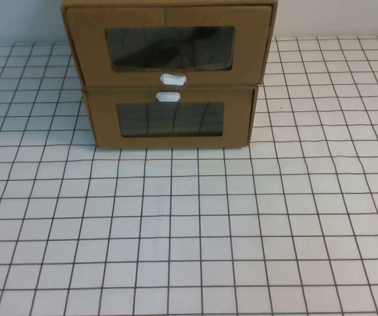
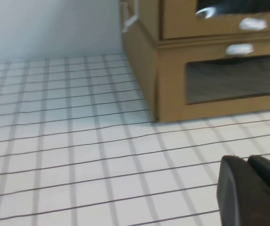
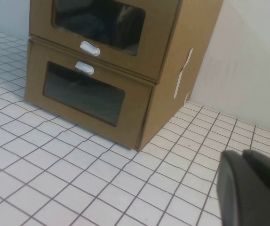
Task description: Close the shoe box
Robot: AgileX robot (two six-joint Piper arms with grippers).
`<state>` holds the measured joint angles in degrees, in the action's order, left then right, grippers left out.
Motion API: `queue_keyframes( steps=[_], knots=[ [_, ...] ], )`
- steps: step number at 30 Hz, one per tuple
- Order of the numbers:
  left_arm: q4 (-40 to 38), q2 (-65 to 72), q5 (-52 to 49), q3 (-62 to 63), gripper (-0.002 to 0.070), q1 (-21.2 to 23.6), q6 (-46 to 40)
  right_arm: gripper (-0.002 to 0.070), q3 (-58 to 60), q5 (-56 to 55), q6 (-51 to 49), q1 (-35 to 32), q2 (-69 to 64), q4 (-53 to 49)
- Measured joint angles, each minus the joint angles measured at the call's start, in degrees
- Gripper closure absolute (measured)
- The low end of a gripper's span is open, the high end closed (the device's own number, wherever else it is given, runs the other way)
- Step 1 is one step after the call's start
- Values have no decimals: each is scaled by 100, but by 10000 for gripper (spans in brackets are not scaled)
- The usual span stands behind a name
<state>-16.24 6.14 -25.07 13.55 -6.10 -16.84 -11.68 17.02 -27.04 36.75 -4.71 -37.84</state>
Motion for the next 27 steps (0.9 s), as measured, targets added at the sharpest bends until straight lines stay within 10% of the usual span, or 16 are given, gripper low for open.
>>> queue_keyframes(
  steps=[10, 27],
  knots=[
    [1956, -653, 216, -1483, 677, 0, 2718, 689, 0, -12, 0, 0, 0, 0],
    [2192, -667, 187, -1496, 678, 0, 2928, 690, 0, -13, 0, 0, 0, 0]
  ],
)
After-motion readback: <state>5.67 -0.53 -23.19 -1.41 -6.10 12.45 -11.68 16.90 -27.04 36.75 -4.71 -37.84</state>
